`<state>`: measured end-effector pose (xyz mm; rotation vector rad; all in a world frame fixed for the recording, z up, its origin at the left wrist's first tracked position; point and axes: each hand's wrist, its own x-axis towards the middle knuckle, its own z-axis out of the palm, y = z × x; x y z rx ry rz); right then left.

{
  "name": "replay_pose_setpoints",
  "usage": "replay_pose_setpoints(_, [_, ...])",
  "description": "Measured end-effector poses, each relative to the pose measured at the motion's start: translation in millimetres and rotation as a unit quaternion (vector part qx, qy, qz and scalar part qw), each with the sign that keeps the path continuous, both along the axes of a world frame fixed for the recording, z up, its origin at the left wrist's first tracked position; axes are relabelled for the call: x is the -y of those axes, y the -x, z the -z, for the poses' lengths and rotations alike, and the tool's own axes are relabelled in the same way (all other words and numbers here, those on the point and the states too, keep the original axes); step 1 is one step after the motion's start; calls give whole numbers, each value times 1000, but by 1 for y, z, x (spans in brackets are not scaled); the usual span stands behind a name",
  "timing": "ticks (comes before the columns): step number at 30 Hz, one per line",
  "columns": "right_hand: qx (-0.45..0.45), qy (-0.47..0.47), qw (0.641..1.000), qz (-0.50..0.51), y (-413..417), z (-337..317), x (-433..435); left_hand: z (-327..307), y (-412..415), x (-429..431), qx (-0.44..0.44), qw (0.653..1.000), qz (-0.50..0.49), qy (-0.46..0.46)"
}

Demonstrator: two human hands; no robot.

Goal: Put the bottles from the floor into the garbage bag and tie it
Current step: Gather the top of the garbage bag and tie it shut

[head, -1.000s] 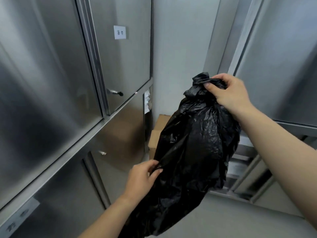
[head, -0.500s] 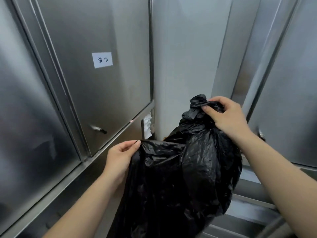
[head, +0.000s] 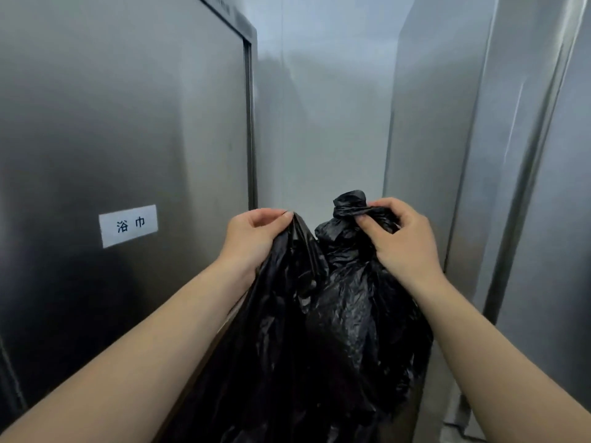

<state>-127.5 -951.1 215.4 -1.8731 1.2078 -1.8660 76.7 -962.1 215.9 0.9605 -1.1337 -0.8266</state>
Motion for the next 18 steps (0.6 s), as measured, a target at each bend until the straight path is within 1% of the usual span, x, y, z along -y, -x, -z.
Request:
replay_pose_setpoints(3, [18, 24, 999, 19, -11, -8, 37, -13, -3, 45, 53, 997, 13, 45])
replay_pose_setpoints(8, [49, 31, 997, 57, -27, -34, 105, -39, -18, 124, 80, 993, 24, 80])
replay_pose_setpoints(11, [52, 54, 994, 83, -36, -45, 141, -53, -24, 167, 104, 988, 35, 108])
replay_pose_setpoints(14, [54, 75, 990, 105, -42, -48, 168, -56, -26, 204, 107, 984, 50, 129])
replay_pose_setpoints(18, [43, 66, 990, 120, -45, -49, 196, -47, -26, 241, 130, 980, 75, 129])
